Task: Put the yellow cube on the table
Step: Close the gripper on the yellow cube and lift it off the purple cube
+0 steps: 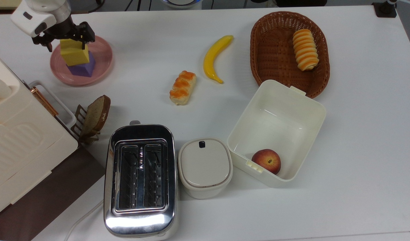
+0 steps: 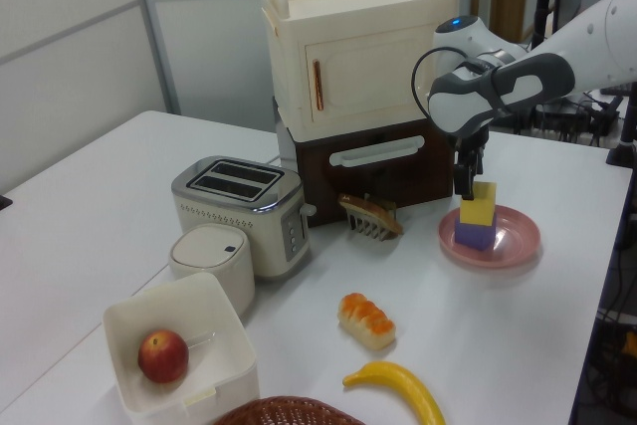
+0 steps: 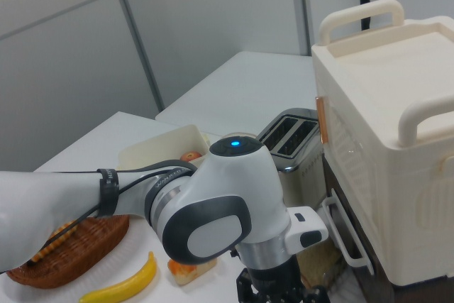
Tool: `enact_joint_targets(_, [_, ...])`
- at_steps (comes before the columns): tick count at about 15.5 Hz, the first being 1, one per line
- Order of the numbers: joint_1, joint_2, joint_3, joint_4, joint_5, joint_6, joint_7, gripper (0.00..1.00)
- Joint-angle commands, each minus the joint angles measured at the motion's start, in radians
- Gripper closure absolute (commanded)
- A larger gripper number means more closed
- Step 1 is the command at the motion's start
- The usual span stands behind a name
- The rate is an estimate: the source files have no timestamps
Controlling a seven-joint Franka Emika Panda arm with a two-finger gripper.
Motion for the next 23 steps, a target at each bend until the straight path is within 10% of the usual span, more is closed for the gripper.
enact_joint_targets(1, [0.029, -0.036, -0.024, -0.027, -0.004, -0.030, -0.023, 0.00])
enact_joint_targets(11, [0.029, -0.038, -0.028, -0.035, 0.002, -0.054, -0.046, 0.00])
enact_joint_targets(15, [0.029, -0.035, -0.028, -0.039, 0.002, -0.053, -0.060, 0.38])
enact_joint_targets(18, [0.031, -0.039, -0.028, -0.036, 0.002, -0.059, -0.072, 0.97])
enact_joint_targets(23, [0.066, -0.093, -0.032, 0.059, 0.080, -0.244, -0.072, 1.00])
